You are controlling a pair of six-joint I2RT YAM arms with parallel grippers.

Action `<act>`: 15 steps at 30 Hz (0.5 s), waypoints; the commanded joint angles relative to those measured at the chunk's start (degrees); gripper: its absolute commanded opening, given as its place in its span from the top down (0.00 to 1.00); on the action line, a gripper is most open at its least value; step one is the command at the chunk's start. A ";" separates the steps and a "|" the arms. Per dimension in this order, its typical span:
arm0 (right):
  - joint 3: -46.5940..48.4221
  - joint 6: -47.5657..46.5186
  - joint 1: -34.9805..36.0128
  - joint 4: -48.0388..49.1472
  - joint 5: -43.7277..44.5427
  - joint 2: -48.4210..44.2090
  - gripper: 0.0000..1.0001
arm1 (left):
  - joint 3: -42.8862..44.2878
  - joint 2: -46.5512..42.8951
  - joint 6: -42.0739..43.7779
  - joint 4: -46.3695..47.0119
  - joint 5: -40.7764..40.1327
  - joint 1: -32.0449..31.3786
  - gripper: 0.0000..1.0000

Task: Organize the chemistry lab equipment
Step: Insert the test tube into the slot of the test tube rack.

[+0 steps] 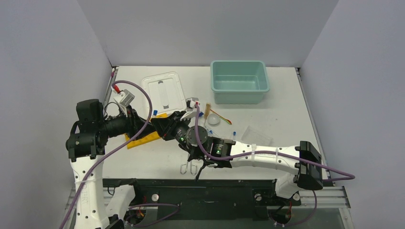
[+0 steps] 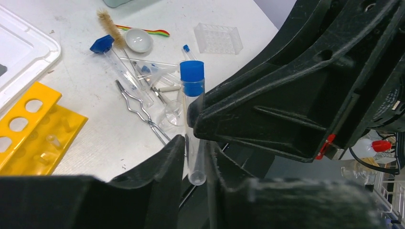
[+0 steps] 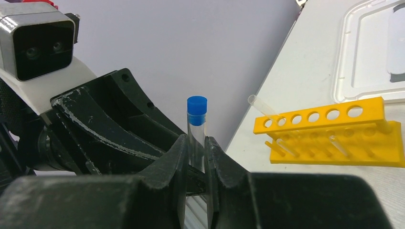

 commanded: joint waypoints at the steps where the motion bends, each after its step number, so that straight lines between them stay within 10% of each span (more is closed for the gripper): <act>1: 2.92 0.41 0.64 0.77 -2.86 -0.17 1.00 | 0.73 0.01 1.31 2.17 -0.88 -0.19 0.86; 5: 4.28 0.34 0.03 -2.14 -4.98 -0.36 0.99 | 1.07 0.01 3.54 0.12 -2.03 -0.24 0.95; 10: 6.98 1.94 -5.25 -12.94 -12.27 -2.60 0.67 | 2.14 0.10 8.41 -3.63 -4.35 -0.28 0.96; 15: 9.50 2.29 -11.64 -22.77 -25.68 -3.71 0.58 | 2.90 0.33 11.26 -5.71 -5.28 -0.55 0.97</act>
